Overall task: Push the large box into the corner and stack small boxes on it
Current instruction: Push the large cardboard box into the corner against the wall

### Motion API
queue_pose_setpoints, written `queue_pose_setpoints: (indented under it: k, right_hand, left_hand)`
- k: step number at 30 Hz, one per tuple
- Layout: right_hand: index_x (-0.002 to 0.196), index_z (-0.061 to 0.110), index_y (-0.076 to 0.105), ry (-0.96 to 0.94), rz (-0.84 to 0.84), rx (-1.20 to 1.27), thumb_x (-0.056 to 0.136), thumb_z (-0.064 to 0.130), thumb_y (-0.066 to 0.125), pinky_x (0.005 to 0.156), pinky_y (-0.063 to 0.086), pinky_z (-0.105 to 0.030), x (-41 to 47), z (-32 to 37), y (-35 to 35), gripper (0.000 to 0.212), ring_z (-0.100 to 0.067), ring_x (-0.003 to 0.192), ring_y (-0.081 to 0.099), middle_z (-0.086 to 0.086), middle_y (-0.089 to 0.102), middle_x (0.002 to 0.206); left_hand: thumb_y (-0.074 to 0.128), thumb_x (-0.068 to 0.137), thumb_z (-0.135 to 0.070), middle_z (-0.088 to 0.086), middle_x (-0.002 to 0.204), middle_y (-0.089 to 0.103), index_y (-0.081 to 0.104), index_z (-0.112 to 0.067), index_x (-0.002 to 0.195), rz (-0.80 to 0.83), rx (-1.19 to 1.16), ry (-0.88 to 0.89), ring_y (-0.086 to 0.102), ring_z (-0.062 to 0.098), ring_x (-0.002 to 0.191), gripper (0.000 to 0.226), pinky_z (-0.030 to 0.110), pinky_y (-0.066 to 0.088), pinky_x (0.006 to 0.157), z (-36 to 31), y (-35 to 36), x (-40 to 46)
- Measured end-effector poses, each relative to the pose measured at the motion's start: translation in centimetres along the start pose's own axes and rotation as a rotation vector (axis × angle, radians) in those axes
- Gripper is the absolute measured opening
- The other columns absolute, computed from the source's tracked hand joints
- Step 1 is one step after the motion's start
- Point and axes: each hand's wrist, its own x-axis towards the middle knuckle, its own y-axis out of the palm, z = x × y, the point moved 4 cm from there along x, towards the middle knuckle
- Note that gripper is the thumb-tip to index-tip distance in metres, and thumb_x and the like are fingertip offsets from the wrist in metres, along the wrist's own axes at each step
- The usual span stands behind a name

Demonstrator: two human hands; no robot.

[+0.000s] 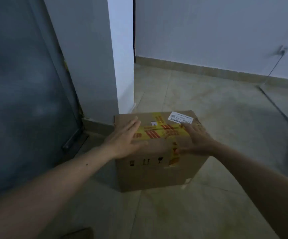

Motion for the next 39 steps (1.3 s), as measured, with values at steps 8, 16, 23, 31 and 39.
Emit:
queue_pose_setpoints:
  k: [8,16,23,31,39]
  right_hand:
    - [0.15,0.04,-0.018,0.038,0.032,-0.315,0.072,0.07,0.064,0.116,0.0,-0.065,2.3,-1.7,6.1,0.117,-0.033,0.149,-0.02,-0.003,-0.023,0.162]
    - [0.152,0.039,-0.01,-0.013,-0.088,-0.315,0.073,0.078,0.049,0.117,0.002,-0.064,2.6,-0.4,6.8,0.106,-0.033,0.151,-0.013,-0.003,-0.015,0.164]
    - [0.152,0.038,-0.009,-0.165,-0.092,-0.355,0.078,0.073,0.049,0.119,0.0,-0.06,5.2,6.1,8.5,0.101,-0.037,0.15,-0.011,-0.007,-0.013,0.165]
    - [0.153,0.035,-0.009,-0.37,-0.111,-0.408,0.082,0.067,0.054,0.118,0.006,-0.062,9.1,17.0,10.7,0.1,-0.039,0.15,-0.009,-0.009,-0.012,0.164]
    - [0.152,0.035,-0.004,-0.481,-0.184,-0.525,0.085,0.059,0.055,0.107,0.033,-0.06,11.2,26.0,12.9,0.093,-0.045,0.143,0.016,-0.019,0.013,0.158]
  left_hand:
    - [0.045,0.079,-0.074,-0.002,0.16,-0.022,-0.016,-0.021,0.151,-0.051,0.435,0.103,-0.015,0.016,0.148,0.108,0.033,-0.013,0.112,3.3,6.7,2.9]
    - [0.045,0.082,-0.072,0.002,0.162,-0.017,-0.011,-0.02,0.152,-0.079,0.444,0.072,-0.011,0.018,0.149,0.104,0.035,-0.005,0.117,4.2,6.7,1.5]
    - [0.045,0.081,-0.071,0.004,0.161,-0.018,-0.013,-0.018,0.151,-0.072,0.455,-0.039,-0.012,0.018,0.149,0.106,0.038,-0.001,0.121,8.8,4.8,-2.6]
    - [0.045,0.081,-0.071,0.008,0.162,-0.016,-0.011,-0.014,0.152,-0.114,0.43,-0.247,-0.01,0.022,0.15,0.108,0.04,0.002,0.122,16.7,2.1,-8.0]
    - [0.049,0.085,-0.064,0.011,0.162,-0.015,-0.012,-0.013,0.151,-0.195,0.349,-0.597,-0.011,0.027,0.149,0.103,0.048,0.001,0.121,19.8,1.5,-11.0]
